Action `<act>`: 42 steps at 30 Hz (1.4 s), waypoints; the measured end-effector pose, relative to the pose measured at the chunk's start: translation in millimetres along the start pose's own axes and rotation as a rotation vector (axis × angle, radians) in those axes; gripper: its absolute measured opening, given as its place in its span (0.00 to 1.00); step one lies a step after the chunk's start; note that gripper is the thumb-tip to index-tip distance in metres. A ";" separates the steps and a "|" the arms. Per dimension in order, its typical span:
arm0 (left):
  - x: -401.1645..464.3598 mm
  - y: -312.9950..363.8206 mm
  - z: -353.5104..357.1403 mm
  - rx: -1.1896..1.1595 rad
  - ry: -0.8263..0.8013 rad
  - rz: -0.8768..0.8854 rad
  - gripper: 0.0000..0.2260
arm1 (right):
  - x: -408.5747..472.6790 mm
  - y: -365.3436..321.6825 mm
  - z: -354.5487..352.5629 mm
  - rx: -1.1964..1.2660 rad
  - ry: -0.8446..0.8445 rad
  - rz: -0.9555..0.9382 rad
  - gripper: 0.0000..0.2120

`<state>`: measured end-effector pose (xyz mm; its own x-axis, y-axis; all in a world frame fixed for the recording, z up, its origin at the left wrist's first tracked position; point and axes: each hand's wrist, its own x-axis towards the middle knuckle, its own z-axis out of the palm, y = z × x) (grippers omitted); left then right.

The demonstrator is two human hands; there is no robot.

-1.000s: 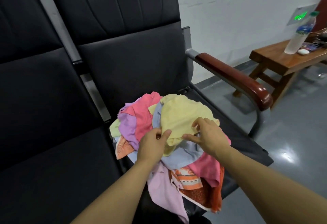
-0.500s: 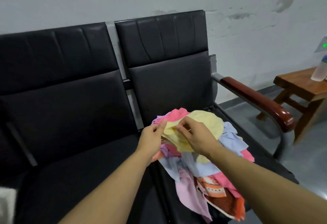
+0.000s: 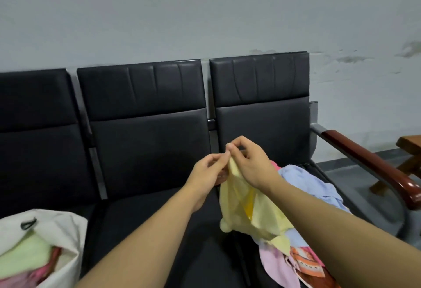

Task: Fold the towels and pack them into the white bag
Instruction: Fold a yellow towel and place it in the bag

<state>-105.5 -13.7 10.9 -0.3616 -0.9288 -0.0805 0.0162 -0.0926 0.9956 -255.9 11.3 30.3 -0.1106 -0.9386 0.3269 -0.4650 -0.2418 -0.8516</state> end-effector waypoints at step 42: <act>-128.6 52.3 -272.1 0.819 0.223 -0.059 0.26 | 31.4 -27.0 9.2 -0.543 -0.017 0.265 0.26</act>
<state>195.5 3.3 60.2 -0.1474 -0.9875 -0.0557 -0.7081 0.0660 0.7030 -238.8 -13.8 59.8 -0.2723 -0.9545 0.1218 -0.8058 0.1570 -0.5709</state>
